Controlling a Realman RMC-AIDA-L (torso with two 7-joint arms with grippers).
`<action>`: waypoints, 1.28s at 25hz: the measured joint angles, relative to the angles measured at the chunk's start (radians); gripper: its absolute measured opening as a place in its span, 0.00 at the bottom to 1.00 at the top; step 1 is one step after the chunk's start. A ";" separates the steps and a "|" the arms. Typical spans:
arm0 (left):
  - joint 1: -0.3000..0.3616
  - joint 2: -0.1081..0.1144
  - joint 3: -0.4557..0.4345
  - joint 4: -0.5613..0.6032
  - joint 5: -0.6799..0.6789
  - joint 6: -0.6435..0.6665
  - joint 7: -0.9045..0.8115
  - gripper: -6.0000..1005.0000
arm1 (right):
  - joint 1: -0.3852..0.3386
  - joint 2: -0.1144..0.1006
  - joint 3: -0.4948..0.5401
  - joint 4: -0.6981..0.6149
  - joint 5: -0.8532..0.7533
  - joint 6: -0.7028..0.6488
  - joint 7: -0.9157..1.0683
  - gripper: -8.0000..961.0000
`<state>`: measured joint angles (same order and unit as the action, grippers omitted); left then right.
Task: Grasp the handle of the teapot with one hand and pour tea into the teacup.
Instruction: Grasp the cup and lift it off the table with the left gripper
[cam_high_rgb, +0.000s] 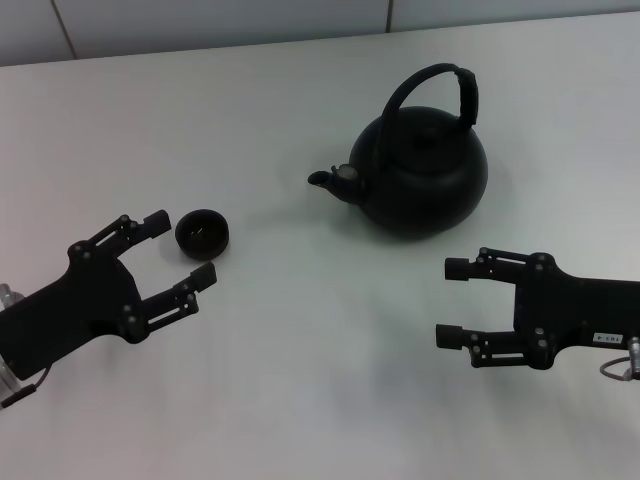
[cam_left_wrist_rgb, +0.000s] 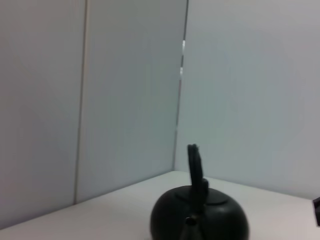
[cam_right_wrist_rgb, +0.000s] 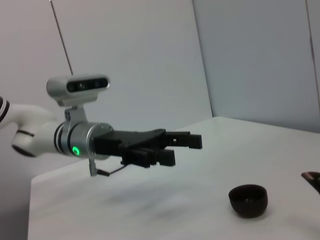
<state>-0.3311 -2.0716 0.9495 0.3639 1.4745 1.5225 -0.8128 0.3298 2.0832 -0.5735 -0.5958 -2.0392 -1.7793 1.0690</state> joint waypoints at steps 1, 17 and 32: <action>-0.002 -0.001 0.000 -0.016 -0.010 -0.008 0.027 0.83 | 0.000 0.000 0.000 0.000 0.004 0.000 0.000 0.86; -0.014 -0.004 0.000 -0.213 -0.183 -0.057 0.295 0.83 | 0.022 0.000 -0.002 0.026 0.012 0.025 -0.005 0.86; -0.095 -0.008 0.002 -0.337 -0.279 -0.186 0.377 0.83 | 0.020 0.000 0.000 0.027 0.013 0.026 -0.001 0.86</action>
<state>-0.4259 -2.0801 0.9515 0.0273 1.1953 1.3368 -0.4355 0.3496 2.0831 -0.5736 -0.5690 -2.0264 -1.7532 1.0683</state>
